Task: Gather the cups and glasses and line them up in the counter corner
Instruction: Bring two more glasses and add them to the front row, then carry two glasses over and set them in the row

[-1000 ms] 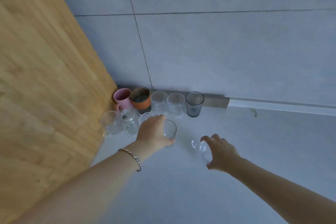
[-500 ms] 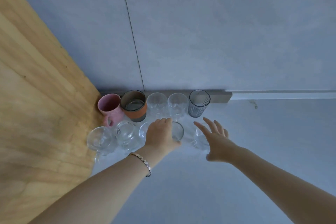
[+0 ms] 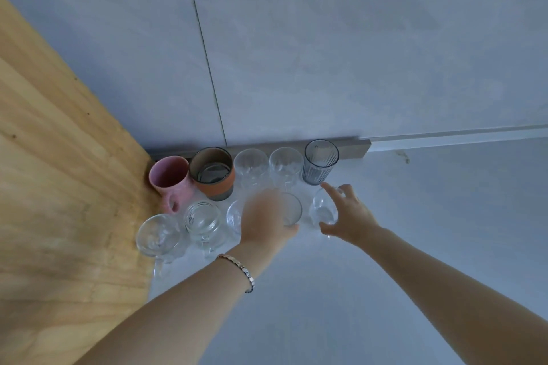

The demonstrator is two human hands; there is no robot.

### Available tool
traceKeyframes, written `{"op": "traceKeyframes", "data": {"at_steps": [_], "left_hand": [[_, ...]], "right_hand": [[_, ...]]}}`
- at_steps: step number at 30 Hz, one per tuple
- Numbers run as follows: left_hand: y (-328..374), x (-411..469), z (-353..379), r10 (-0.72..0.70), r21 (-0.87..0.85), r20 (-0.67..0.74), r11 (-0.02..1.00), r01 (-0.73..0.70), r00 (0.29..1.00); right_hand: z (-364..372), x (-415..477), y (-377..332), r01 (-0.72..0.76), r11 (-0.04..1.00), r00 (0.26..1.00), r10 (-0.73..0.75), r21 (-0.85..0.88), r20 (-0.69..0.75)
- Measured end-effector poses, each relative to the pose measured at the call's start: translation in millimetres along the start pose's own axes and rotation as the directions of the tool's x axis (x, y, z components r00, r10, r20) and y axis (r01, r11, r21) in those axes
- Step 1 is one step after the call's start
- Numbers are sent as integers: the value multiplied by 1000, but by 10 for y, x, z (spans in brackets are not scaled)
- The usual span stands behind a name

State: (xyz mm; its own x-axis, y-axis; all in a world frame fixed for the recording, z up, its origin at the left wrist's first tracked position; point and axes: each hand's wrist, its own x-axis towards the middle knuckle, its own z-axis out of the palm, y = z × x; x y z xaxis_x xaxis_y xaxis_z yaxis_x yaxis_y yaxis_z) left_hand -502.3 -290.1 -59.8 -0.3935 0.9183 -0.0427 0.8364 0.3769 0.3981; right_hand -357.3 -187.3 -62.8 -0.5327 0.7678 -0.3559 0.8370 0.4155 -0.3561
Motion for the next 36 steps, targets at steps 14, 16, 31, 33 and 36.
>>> {"op": "traceKeyframes", "data": {"at_steps": [14, 16, 31, 33, 36], "left_hand": [[376, -72, -76, 85, 221, 86, 970, -103, 993], [636, -46, -87, 276, 243, 18, 931, -272, 961], [4586, -772, 1149, 351, -25, 660, 894, -448, 665], [5181, -977, 1384, 378, -65, 666, 888, -454, 643], [6104, -1280, 1749, 431, -128, 677, 867, -481, 597]], "right_hand": [[-173, -306, 231, -61, 997, 991, 56, 41, 121], [-310, -466, 481, -118, 993, 974, 114, 6, 196], [-1424, -3139, 3932, -509, 860, 848, 508, -37, 148], [-1528, -3587, 4458, -567, 824, 818, 561, 13, 128], [-1609, -4264, 5288, -664, 740, 748, 656, 107, 104]]}}
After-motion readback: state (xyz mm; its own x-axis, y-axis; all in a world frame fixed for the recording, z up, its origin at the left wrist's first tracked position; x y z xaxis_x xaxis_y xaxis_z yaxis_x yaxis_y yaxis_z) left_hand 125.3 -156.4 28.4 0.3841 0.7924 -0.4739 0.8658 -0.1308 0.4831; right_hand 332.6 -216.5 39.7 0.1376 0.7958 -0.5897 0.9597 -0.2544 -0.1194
